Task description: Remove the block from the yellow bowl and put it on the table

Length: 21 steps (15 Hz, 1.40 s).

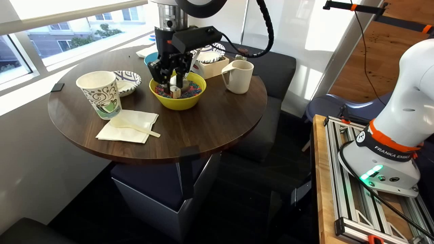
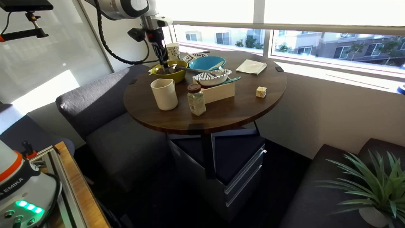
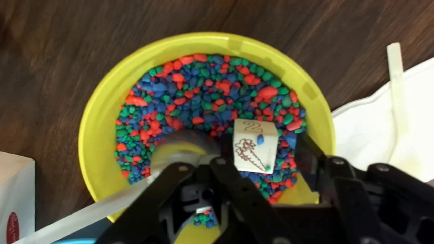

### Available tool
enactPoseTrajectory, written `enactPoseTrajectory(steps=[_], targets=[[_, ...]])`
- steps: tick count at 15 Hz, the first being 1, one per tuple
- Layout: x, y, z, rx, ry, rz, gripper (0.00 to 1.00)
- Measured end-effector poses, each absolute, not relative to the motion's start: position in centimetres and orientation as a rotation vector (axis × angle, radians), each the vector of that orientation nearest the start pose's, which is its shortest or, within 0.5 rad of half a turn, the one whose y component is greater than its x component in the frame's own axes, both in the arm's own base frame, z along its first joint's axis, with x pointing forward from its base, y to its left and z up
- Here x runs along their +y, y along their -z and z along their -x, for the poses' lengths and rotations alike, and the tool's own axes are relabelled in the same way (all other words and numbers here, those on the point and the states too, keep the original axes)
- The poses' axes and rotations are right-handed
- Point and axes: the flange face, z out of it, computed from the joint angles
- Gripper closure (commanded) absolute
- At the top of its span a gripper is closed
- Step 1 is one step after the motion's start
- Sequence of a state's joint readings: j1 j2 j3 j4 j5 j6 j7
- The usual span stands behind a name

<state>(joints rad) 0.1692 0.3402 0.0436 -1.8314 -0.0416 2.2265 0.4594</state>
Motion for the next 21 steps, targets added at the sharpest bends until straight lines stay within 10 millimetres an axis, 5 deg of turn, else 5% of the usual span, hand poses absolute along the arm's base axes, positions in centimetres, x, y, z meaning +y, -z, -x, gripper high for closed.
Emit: enactPoseTrajectory(steps=[6, 12, 13, 17, 21], targets=[[12.76, -35.09, -62.60, 0.388, 0.073, 3.125, 0.44], [12.44, -34.50, -62.65, 0.414, 0.057, 3.127, 0.76], [12.45, -34.38, -62.66, 0.415, 0.054, 3.128, 0.72], [12.45, -34.39, -62.67, 0.415, 0.054, 3.128, 0.91], [12.48, -34.54, -62.70, 0.415, 0.059, 3.127, 0.91]])
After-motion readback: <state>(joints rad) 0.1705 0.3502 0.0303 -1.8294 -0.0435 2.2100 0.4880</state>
